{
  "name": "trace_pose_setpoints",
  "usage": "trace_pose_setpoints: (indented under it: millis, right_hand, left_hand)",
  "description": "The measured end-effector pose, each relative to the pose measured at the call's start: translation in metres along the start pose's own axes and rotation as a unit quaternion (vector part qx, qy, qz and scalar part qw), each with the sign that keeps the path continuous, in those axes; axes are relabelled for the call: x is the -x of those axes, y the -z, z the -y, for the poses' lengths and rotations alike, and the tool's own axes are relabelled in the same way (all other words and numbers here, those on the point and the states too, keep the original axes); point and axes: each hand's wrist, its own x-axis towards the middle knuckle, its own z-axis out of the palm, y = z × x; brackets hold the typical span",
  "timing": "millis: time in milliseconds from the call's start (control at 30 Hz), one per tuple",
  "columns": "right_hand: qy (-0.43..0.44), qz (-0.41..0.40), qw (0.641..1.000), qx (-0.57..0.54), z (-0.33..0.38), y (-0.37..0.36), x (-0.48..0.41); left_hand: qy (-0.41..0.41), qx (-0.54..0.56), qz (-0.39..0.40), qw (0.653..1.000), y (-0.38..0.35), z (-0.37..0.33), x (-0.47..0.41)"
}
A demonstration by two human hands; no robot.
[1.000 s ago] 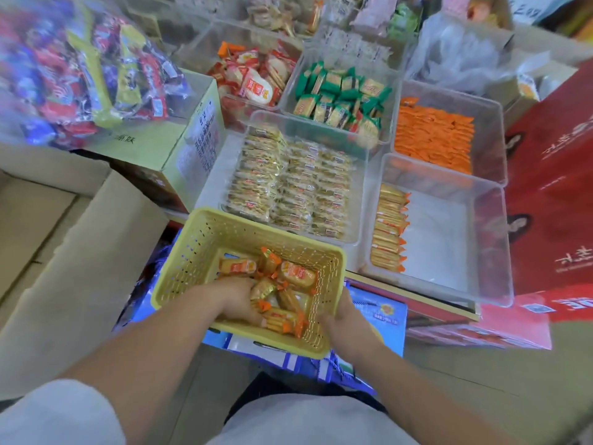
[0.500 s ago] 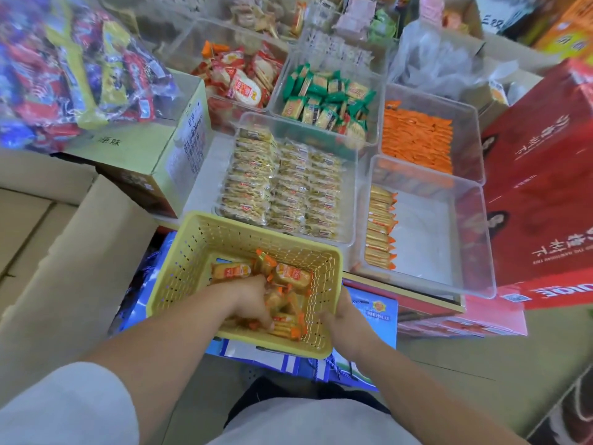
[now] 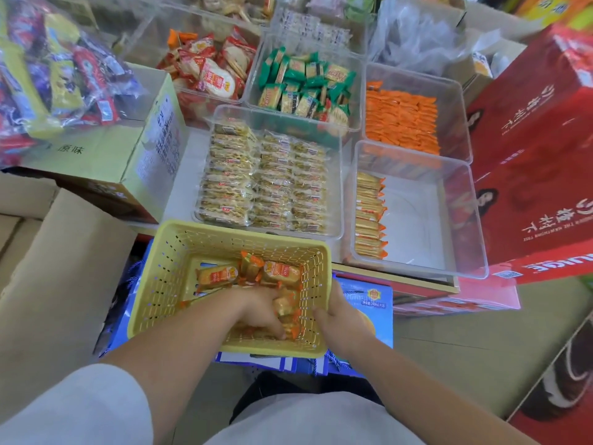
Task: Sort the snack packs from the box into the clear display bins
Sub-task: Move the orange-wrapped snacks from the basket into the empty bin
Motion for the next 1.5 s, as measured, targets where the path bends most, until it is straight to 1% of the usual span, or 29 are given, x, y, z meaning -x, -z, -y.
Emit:
trace_pose_setpoints:
  millis: [133, 333, 467, 533, 567, 633, 700, 733, 767, 833, 900, 967, 1233, 1333, 1500]
  right_hand:
    - [-0.005, 0.007, 1.0, -0.012, 0.001, 0.002, 0.0]
    - [-0.006, 0.029, 0.998, -0.05, 0.002, 0.004, 0.003]
    - [-0.004, 0.03, 0.997, -0.067, 0.005, 0.004, 0.003]
    - [-0.001, 0.029, 0.999, -0.046, 0.007, 0.006, 0.005]
    - [0.006, 0.014, 1.0, -0.02, 0.007, 0.006, 0.006]
    - [0.04, -0.054, 0.997, 0.039, 0.005, 0.007, 0.008]
    - [0.093, -0.114, 0.987, 0.064, 0.005, 0.008, 0.009]
    - [0.111, -0.125, 0.983, 0.071, 0.005, 0.008, 0.009]
    - [0.118, -0.124, 0.983, 0.072, 0.006, 0.008, 0.009]
    - [0.105, -0.097, 0.989, 0.047, 0.007, 0.007, 0.008]
    - [0.083, -0.059, 0.995, 0.018, 0.009, 0.006, 0.009]
    - [0.076, -0.037, 0.996, 0.007, 0.011, 0.005, 0.012]
    - [0.054, -0.02, 0.998, 0.013, 0.009, 0.001, 0.016]
    - [0.061, -0.018, 0.998, 0.006, 0.007, 0.0, 0.015]
    - [0.062, -0.017, 0.998, -0.013, 0.003, 0.001, 0.011]
  left_hand:
    - [0.024, -0.008, 0.023, 0.999, 0.012, -0.001, -0.001]
    - [0.044, -0.062, 0.048, 0.996, 0.022, 0.004, 0.003]
    - [0.035, -0.053, 0.039, 0.997, 0.023, 0.008, 0.008]
    - [0.029, -0.036, 0.031, 0.998, 0.027, 0.011, 0.011]
    - [0.028, -0.022, 0.027, 0.999, 0.03, 0.013, 0.013]
    - [0.034, 0.008, 0.029, 0.999, 0.035, 0.018, 0.016]
    - [0.045, 0.0, 0.054, 0.998, 0.037, 0.022, 0.019]
    - [0.051, -0.017, 0.07, 0.996, 0.037, 0.023, 0.02]
    - [0.057, -0.033, 0.084, 0.994, 0.036, 0.023, 0.021]
    - [0.066, -0.049, 0.096, 0.992, 0.032, 0.024, 0.021]
    - [0.067, -0.058, 0.089, 0.992, 0.028, 0.021, 0.022]
    - [0.062, -0.061, 0.084, 0.993, 0.024, 0.02, 0.022]
    - [0.086, -0.004, 0.082, 0.993, 0.01, 0.023, 0.019]
    - [0.073, 0.019, 0.078, 0.994, 0.01, 0.024, 0.021]
    - [0.048, 0.018, 0.05, 0.997, 0.013, 0.026, 0.029]
